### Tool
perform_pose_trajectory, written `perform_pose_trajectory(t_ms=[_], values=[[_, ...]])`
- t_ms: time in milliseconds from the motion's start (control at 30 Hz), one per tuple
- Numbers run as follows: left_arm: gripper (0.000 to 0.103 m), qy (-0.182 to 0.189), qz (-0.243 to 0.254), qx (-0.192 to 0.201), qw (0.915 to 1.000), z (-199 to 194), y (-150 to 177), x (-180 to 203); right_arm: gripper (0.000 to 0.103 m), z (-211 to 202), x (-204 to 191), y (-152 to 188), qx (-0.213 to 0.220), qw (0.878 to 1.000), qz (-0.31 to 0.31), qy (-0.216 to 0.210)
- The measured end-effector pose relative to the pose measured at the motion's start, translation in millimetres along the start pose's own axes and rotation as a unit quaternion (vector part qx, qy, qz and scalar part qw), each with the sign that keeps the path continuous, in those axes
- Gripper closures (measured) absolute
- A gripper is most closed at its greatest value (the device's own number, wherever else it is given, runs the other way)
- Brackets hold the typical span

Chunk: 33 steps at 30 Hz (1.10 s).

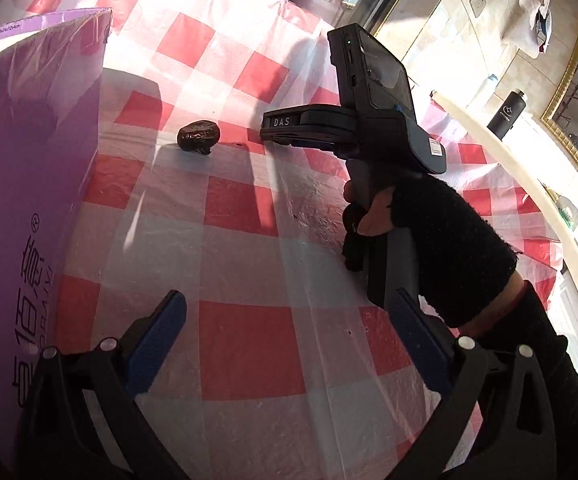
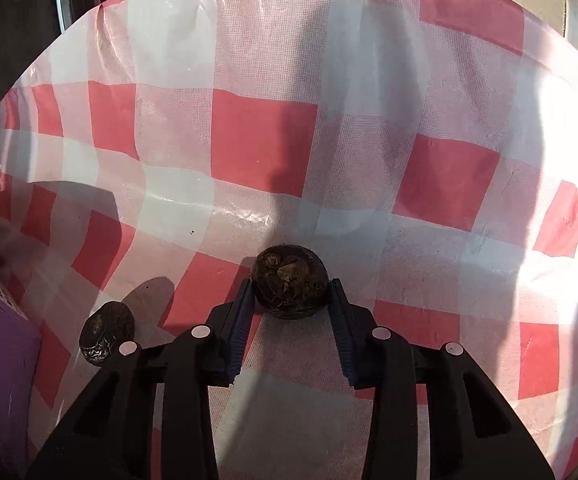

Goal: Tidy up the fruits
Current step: 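Grasp the last dark date with the left gripper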

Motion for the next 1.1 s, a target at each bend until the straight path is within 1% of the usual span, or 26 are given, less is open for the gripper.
perform_pose_trajectory(t_ms=[67, 167, 267, 333, 400, 467, 533, 600, 667, 733, 800, 833, 933, 1033, 1100], values=[[0.002, 0.0, 0.0, 0.0, 1.0, 0, 0, 0, 0.065, -29, 5, 23, 0.018, 1.0, 0.015, -0.009], [0.002, 0.001, 0.0, 0.001, 1.0, 0, 0, 0, 0.065, -73, 21, 62, 0.044, 0.997, 0.054, -0.022], [0.002, 0.0, 0.002, 0.0, 1.0, 0, 0, 1, 0.065, -117, 40, 94, 0.078, 0.992, 0.096, -0.016], [0.002, -0.001, 0.003, -0.001, 1.0, 0, 0, 1, 0.065, -139, 49, 108, 0.095, 0.988, 0.12, -0.015], [0.002, -0.004, 0.005, -0.004, 1.0, 2, 0, 1, 0.065, -151, 53, 116, 0.106, 0.984, 0.139, -0.023], [0.002, -0.005, 0.005, -0.014, 0.9999, 4, 2, 1, 0.065, -152, 61, 118, 0.12, 0.978, 0.163, -0.037], [0.002, -0.008, 0.0, -0.018, 0.9998, 5, 3, -1, 0.065, -148, 65, 116, 0.124, 0.974, 0.184, -0.05], [0.002, -0.025, 0.001, -0.018, 0.9995, 6, 4, 0, 0.065, -146, 68, 116, 0.123, 0.972, 0.192, -0.056], [0.002, -0.051, 0.019, -0.025, 0.9982, 9, 5, 3, 0.065, -148, 67, 116, 0.125, 0.972, 0.191, -0.062], [0.002, -0.071, 0.022, -0.029, 0.9968, 14, 4, 7, 0.065, -150, 68, 118, 0.125, 0.97, 0.195, -0.067], [0.002, -0.085, 0.026, -0.03, 0.9956, 22, -3, 12, 0.065, -151, 69, 119, 0.127, 0.969, 0.199, -0.069], [0.002, -0.099, 0.027, -0.027, 0.9944, 27, -9, 14, 0.065, -150, 69, 119, 0.127, 0.969, 0.198, -0.069], [0.002, -0.163, 0.022, -0.039, 0.9857, 53, -33, 8, 0.065, -149, 69, 119, 0.127, 0.969, 0.2, -0.074], [0.002, -0.219, 0.0, -0.035, 0.9752, 78, -61, -8, 0.065, -148, 70, 120, 0.127, 0.968, 0.202, -0.076], [0.002, -0.238, -0.013, -0.036, 0.9705, 92, -78, -19, 0.065, -147, 69, 120, 0.126, 0.968, 0.202, -0.076]])
Point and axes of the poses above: each gripper's, at about its wrist camera, not at the fingertips, and z roughly the way its jaws point, x to its right, y to its underside, the point moved 8 cm from there along z, roughly the way its jaws point, and after that the axes turned 8 degrees about -y, right-handed, at the moved point
